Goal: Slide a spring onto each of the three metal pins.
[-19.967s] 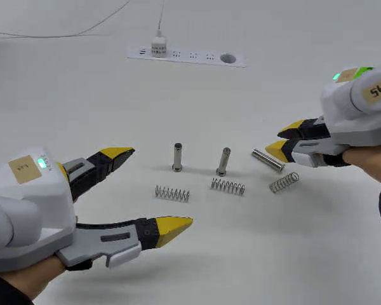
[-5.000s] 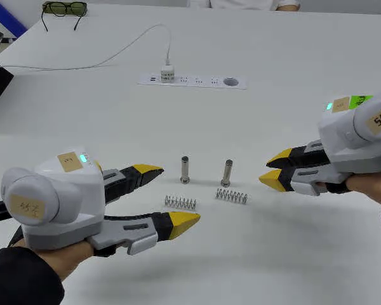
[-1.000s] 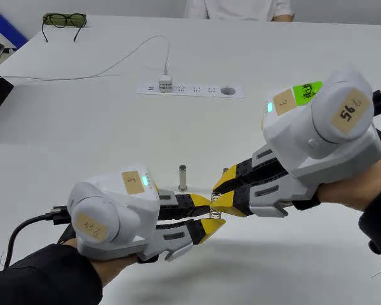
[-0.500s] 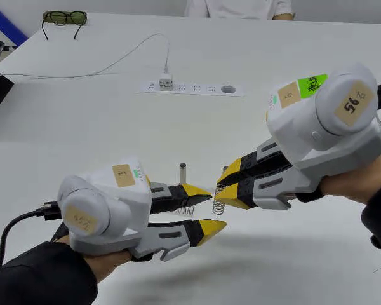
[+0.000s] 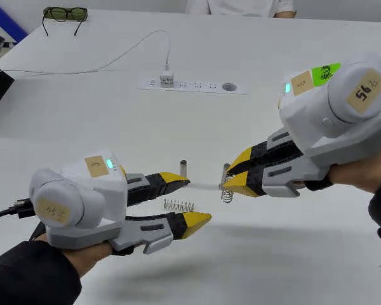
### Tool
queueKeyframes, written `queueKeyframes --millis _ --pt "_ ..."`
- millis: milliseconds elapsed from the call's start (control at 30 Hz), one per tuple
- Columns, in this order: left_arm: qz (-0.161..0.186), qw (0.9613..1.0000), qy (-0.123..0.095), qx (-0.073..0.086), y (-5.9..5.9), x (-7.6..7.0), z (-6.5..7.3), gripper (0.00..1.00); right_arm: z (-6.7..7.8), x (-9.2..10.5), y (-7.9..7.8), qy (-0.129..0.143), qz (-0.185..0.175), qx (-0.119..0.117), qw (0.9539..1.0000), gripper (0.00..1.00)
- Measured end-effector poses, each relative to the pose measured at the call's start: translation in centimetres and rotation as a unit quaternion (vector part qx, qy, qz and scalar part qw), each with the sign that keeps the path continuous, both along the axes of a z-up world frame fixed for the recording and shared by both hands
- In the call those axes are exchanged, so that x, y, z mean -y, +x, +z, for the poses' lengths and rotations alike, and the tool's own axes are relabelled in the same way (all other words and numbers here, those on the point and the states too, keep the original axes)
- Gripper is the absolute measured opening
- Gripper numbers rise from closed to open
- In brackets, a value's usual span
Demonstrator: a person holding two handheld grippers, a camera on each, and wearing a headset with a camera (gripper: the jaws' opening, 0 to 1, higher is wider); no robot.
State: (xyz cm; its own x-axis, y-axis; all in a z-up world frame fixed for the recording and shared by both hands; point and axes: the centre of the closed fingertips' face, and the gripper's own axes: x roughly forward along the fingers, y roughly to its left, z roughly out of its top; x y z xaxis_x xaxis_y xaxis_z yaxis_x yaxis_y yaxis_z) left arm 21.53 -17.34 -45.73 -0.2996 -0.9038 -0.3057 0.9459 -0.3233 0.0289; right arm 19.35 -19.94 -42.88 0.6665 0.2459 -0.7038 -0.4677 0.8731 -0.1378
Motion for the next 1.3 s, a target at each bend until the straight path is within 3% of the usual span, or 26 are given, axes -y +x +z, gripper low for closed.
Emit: queueKeyframes --millis 200,533,900,1300 --pt "0.022 0.9997 -0.001 -0.006 1.2 -0.5 0.1 0.45 0.2 1.2 0.2 -0.006 -0.015 0.005 0.9999 0.11" --pt "0.043 0.9989 -0.001 -0.016 2.2 -0.9 0.2 0.56 1.0 3.3 1.2 -0.013 -0.043 0.018 0.9988 0.11" --pt "0.051 0.9985 0.002 -0.021 2.4 -1.1 0.1 0.65 0.7 5.3 3.0 -0.01 -0.072 0.031 0.9969 0.11" --pt "0.054 0.9982 0.007 -0.026 2.4 -1.4 -0.1 0.69 -0.9 5.9 4.0 -0.008 -0.079 0.017 0.9967 0.11"
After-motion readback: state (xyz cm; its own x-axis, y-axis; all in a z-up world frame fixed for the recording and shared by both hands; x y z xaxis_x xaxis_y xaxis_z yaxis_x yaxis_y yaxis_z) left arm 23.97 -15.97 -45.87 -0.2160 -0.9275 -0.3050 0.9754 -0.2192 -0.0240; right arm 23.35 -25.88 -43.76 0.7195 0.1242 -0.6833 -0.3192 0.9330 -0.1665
